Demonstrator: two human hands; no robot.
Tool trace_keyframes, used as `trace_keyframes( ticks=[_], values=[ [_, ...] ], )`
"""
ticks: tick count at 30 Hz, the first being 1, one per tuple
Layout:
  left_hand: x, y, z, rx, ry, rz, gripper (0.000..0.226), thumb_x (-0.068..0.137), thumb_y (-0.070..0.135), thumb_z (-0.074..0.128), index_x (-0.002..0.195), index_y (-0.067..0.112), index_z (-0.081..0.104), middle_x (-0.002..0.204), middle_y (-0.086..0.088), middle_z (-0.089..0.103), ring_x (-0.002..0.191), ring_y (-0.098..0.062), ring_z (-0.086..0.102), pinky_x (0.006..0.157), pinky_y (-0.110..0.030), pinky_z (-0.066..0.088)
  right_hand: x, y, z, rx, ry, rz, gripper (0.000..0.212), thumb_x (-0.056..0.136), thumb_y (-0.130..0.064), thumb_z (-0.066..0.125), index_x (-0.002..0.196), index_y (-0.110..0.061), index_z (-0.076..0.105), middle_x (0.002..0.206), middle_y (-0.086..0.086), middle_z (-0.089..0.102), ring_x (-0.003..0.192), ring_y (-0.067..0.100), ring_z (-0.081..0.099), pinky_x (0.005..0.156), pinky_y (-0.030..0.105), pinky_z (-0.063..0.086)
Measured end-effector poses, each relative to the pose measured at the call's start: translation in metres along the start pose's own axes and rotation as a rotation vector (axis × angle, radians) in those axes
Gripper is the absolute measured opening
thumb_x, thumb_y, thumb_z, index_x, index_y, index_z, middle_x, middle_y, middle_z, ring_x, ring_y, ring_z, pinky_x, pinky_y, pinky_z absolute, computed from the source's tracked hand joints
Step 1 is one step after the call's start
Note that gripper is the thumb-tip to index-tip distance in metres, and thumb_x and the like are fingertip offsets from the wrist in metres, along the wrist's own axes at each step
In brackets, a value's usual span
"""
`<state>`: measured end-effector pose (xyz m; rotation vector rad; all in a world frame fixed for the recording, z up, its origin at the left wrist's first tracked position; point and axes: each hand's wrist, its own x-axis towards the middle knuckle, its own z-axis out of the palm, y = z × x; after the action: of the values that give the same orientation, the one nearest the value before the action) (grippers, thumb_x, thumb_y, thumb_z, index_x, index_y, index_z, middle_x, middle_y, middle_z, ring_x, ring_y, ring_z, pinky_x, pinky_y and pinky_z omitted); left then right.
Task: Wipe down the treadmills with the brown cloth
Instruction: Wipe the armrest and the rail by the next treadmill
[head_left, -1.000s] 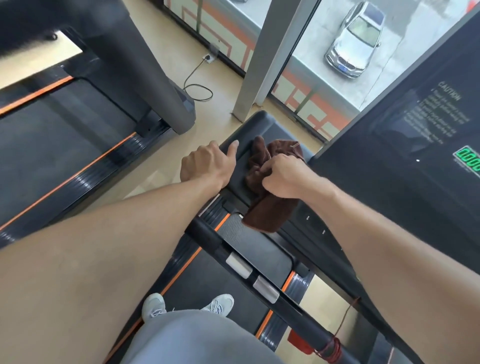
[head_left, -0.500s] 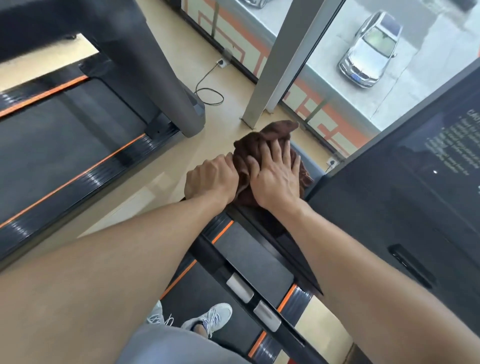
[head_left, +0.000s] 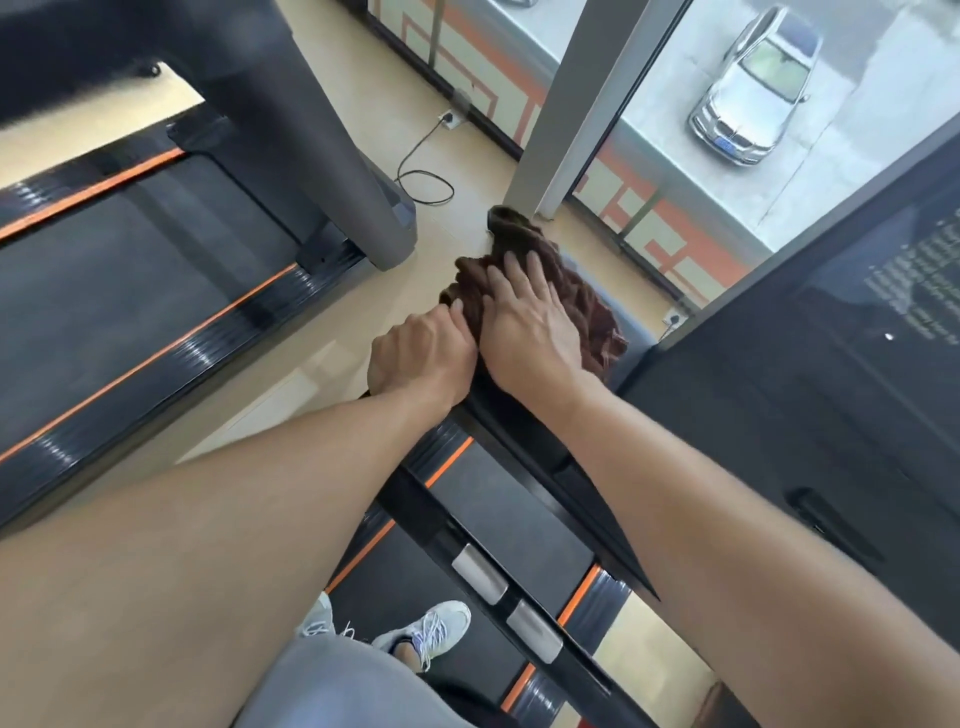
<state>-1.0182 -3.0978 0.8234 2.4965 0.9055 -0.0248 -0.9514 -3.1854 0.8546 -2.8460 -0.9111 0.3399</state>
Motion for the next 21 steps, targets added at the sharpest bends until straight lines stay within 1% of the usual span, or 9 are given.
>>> trace_keyframes(
  ticks=[2,4,6,8,10,13,16,19,21],
  values=[
    [-0.001,0.000,-0.001,-0.005,-0.010,0.003,0.061,0.109,0.044,0.015,0.112,0.014,0.067,0.106,-0.015,0.071,0.096,-0.037,0.065,0.076,-0.039,0.035,0.011,0.009,-0.014,0.078,-0.139,-0.002,0.053,0.109,-0.033,0.030,0.161,-0.021,0.032,0.172,0.003,0.012,0.159,0.023,-0.003,0.128,0.040,0.001],
    [-0.002,0.001,-0.002,-0.013,-0.022,0.008,0.065,0.109,0.047,0.012,0.113,0.013,0.067,0.108,-0.015,0.071,0.098,-0.037,0.064,0.077,-0.040,0.035,0.027,0.019,-0.039,0.300,-0.265,0.034,0.049,0.107,-0.033,0.046,0.155,-0.031,0.044,0.169,-0.001,0.026,0.158,0.022,0.013,0.123,0.034,0.016],
    [-0.002,0.002,-0.004,-0.016,-0.030,0.016,0.070,0.107,0.053,0.010,0.115,0.013,0.066,0.108,-0.015,0.071,0.099,-0.038,0.064,0.079,-0.041,0.036,0.030,0.033,-0.057,0.431,-0.104,0.132,0.047,0.105,-0.039,0.053,0.151,-0.031,0.050,0.157,-0.003,0.046,0.147,0.020,0.038,0.108,0.026,0.030],
    [-0.002,0.001,-0.006,-0.016,-0.035,0.017,0.074,0.105,0.059,0.008,0.118,0.015,0.066,0.109,-0.015,0.071,0.101,-0.038,0.064,0.082,-0.042,0.039,0.022,0.048,-0.061,0.239,0.031,0.252,0.059,0.103,-0.045,0.056,0.156,-0.023,0.041,0.158,0.002,0.044,0.146,0.024,0.036,0.112,0.035,0.032],
    [-0.003,0.003,-0.007,-0.005,-0.034,0.010,0.078,0.102,0.064,0.008,0.118,0.015,0.067,0.110,-0.016,0.071,0.103,-0.039,0.064,0.084,-0.043,0.041,0.011,0.055,-0.054,0.060,0.007,0.363,0.067,0.098,-0.058,0.057,0.151,-0.019,0.044,0.153,0.006,0.048,0.143,0.029,0.037,0.112,0.044,0.035],
    [-0.003,0.005,-0.007,0.017,-0.038,-0.005,0.080,0.100,0.069,0.011,0.115,0.014,0.067,0.110,-0.018,0.071,0.105,-0.040,0.065,0.087,-0.043,0.042,0.002,0.047,-0.037,0.117,0.102,0.334,0.040,0.100,-0.053,0.055,0.121,-0.020,0.060,0.122,0.004,0.062,0.120,0.027,0.051,0.094,0.041,0.041],
    [-0.002,0.006,-0.007,0.030,-0.043,-0.014,0.078,0.101,0.068,0.013,0.117,0.014,0.066,0.111,-0.019,0.071,0.106,-0.040,0.064,0.087,-0.043,0.043,-0.006,0.036,-0.032,0.309,0.241,0.310,0.017,0.106,-0.039,0.047,0.109,-0.022,0.049,0.100,0.000,0.058,0.098,0.029,0.055,0.081,0.041,0.040],
    [-0.002,0.006,-0.006,0.038,-0.044,-0.006,0.074,0.102,0.065,0.015,0.119,0.014,0.065,0.112,-0.018,0.071,0.106,-0.040,0.065,0.087,-0.043,0.043,0.000,0.047,-0.057,0.369,0.439,0.370,0.012,0.108,-0.034,0.042,0.113,-0.024,0.048,0.100,-0.006,0.057,0.089,0.023,0.052,0.078,0.039,0.038],
    [-0.002,0.006,-0.006,0.041,-0.047,0.001,0.071,0.103,0.062,0.016,0.120,0.014,0.065,0.112,-0.018,0.070,0.106,-0.040,0.064,0.088,-0.044,0.043,0.014,0.065,-0.078,0.204,0.514,0.398,0.019,0.107,-0.030,0.046,0.123,-0.022,0.052,0.115,-0.002,0.060,0.100,0.023,0.053,0.084,0.040,0.039]
  ],
)
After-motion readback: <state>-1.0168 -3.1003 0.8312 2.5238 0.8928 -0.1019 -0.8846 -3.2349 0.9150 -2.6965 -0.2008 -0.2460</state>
